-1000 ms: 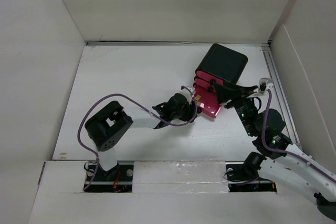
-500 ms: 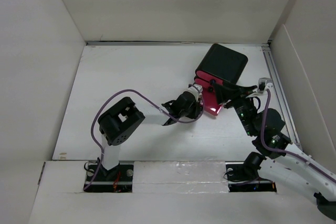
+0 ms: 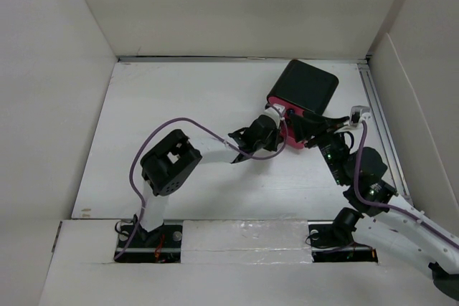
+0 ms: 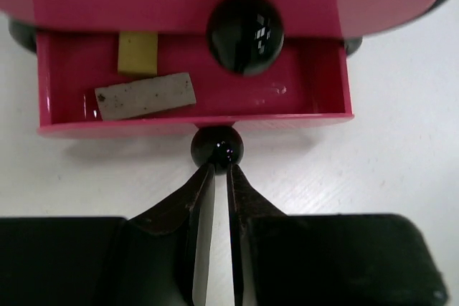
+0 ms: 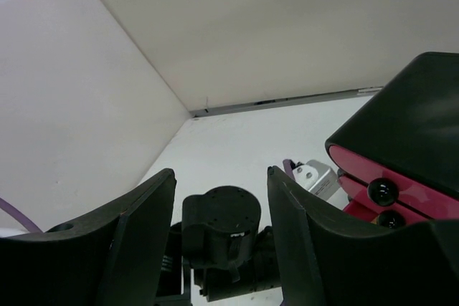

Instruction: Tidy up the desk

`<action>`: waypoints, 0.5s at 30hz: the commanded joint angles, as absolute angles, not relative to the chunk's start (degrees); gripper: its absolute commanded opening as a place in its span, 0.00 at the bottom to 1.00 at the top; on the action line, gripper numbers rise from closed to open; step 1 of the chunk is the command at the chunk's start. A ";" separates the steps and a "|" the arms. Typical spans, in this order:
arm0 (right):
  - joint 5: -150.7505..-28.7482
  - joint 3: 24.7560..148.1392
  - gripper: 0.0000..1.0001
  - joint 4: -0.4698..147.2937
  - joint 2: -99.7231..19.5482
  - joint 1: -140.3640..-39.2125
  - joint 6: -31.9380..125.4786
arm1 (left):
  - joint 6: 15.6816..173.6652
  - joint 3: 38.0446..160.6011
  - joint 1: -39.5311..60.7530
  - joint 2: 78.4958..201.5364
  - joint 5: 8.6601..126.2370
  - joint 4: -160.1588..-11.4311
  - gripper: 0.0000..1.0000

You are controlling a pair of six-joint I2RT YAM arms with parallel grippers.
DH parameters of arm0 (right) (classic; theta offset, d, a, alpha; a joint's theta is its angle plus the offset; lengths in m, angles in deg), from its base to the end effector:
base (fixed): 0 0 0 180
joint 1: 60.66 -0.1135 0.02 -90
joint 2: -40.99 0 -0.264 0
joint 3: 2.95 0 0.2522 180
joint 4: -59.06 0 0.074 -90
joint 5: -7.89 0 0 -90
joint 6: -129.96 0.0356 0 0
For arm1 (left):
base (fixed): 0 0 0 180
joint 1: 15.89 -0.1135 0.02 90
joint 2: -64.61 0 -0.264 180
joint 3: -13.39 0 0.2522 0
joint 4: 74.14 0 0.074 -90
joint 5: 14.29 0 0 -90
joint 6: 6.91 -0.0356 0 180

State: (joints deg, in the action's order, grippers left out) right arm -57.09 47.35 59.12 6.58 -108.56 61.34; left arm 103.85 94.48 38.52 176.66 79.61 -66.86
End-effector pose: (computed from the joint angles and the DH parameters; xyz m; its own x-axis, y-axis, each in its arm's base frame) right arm 0.1097 0.0990 0.3607 0.0246 0.5200 -0.8538 -0.4387 0.7731 0.4582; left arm 0.2555 -0.3529 0.1845 -0.4933 0.0816 -0.8660 0.6419 0.7061 -0.2991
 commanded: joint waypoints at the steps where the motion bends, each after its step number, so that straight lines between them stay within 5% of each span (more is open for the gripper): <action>1: -56.88 48.69 0.60 57.35 6.80 -108.21 61.40 | 100.85 99.39 38.60 178.42 82.65 -66.98 0.09; 15: -55.74 48.26 0.60 57.00 7.16 -108.21 61.05 | 99.53 108.45 38.60 186.42 85.29 -68.12 0.09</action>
